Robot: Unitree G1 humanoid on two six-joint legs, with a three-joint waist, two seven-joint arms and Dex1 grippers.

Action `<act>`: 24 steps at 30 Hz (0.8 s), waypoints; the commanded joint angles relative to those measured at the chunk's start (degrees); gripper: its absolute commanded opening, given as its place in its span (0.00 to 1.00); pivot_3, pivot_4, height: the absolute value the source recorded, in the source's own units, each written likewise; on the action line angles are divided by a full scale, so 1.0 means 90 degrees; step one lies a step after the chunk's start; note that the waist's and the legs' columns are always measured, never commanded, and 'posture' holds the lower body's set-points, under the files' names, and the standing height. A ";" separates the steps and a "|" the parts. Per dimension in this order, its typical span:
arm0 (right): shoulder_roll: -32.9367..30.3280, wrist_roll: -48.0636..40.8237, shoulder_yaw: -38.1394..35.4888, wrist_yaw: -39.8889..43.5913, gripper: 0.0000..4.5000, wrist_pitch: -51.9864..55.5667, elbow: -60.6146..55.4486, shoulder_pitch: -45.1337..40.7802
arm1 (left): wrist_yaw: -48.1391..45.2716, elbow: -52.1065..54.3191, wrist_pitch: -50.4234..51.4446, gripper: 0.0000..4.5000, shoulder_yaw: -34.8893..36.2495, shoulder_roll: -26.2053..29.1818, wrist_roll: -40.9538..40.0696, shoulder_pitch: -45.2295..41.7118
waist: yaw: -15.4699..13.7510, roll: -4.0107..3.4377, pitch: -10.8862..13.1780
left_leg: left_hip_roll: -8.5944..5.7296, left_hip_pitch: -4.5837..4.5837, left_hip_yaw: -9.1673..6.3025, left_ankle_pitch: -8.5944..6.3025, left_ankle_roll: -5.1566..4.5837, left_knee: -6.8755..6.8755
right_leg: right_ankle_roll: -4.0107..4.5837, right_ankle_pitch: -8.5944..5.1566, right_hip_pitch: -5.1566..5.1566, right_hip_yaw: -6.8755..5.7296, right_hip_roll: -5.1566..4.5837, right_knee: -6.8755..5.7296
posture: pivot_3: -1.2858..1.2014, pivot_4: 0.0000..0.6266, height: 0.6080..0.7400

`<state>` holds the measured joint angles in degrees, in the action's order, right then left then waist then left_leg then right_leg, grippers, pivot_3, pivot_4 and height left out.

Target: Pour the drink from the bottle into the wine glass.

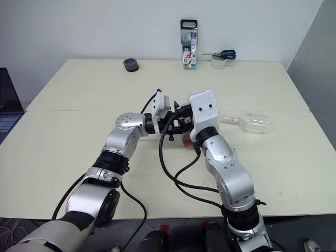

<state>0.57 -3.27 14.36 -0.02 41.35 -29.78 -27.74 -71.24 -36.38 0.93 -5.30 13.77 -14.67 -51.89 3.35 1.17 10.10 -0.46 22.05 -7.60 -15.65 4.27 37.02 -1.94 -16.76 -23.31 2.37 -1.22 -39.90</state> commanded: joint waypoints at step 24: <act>-0.2906 -0.2839 -0.1304 0.5291 0.65 -0.0317 0.1744 -0.1443 | -0.0302 0.0179 -0.0143 0.39 0.0089 0.0131 -0.0118 -0.0135 | 0.0016 -0.0006 0.0008 | 0.0002 -0.0005 0.0003 -0.0007 -0.0013 0.0000 | 0.0001 0.0000 0.0007 -0.0001 0.0001 0.0006 | 0.52 0.24 1.00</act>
<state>-25.65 -28.01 4.36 49.46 38.47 -10.22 -41.22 -76.22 -36.49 -0.27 -7.01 14.20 -14.81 -51.89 3.50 1.11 10.17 -0.44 22.01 -7.58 -15.71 4.15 37.03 -1.93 -16.76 -23.24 2.36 -1.22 -39.86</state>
